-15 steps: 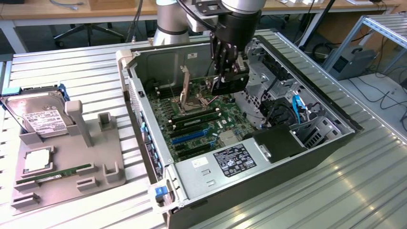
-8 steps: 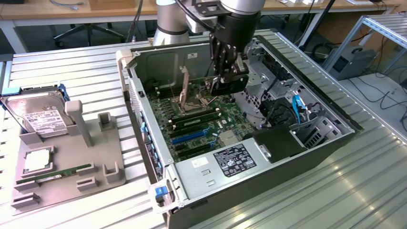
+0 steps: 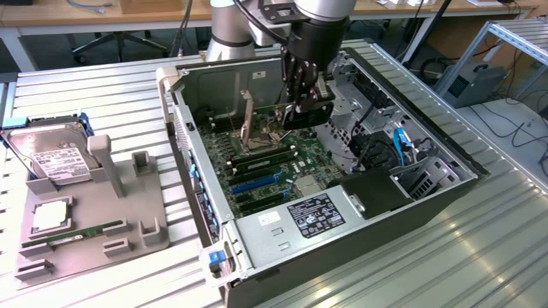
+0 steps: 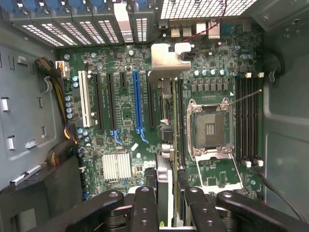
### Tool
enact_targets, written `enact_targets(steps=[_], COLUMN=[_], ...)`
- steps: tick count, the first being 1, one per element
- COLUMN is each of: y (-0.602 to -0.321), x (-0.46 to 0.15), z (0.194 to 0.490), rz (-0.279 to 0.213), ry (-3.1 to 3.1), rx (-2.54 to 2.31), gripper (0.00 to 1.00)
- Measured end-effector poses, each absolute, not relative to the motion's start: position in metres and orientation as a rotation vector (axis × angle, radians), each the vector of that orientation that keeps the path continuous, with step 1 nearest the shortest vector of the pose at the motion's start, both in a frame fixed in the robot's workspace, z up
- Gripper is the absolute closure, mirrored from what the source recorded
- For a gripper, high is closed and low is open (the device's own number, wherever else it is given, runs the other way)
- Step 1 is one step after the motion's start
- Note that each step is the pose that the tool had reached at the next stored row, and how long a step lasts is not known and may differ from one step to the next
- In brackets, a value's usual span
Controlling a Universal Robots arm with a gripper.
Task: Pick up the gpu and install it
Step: 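Insert the gpu into the slot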
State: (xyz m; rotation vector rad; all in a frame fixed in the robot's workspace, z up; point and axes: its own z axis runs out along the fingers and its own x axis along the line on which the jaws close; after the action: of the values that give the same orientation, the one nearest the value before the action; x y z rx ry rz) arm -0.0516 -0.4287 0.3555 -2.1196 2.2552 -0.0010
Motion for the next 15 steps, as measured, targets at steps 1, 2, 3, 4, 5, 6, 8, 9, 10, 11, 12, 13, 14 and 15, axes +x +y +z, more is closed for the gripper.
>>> enact_targets(steps=[1,2,3,4,5,6,8,9,10,11,12,13,14,15], y=[-0.4288,-0.4288,-0.4288,-0.4289,-0.4289,-0.4289,-0.4290,-0.4290,-0.4291,-0.4291,-0.4292,-0.4294,-0.4295,-0.4296], x=[-0.0517,-0.0519,-0.0521,-0.0522,-0.0523,-0.0525,-0.0527,-0.0528,-0.0529,-0.0530,-0.0531,-0.0532,-0.0533,-0.0533], z=[0.3553,0.3552,0.3550,0.3549,0.3547,0.3546,0.3543,0.3541,0.3539,0.3538,0.3535,0.3530,0.3529,0.3528], rz=[-0.001,-0.001,-0.001,-0.001,-0.001,-0.001,-0.001,-0.001,-0.001,-0.001,-0.001,-0.001,-0.001,-0.001], ry=[2.255,2.255,2.255,2.255,2.255,2.255,2.255,2.255,2.255,2.255,2.255,2.255,2.255,2.255], rx=[-2.120,-2.120,-2.120,-2.120,-2.120,-2.120,-2.120,-2.120,-2.120,-2.120,-2.120,-2.120,-2.120,-2.119], gripper=[0.73,0.73,0.73,0.73,0.73,0.73,0.73,0.73,0.73,0.73,0.73,0.73,0.73,0.73])
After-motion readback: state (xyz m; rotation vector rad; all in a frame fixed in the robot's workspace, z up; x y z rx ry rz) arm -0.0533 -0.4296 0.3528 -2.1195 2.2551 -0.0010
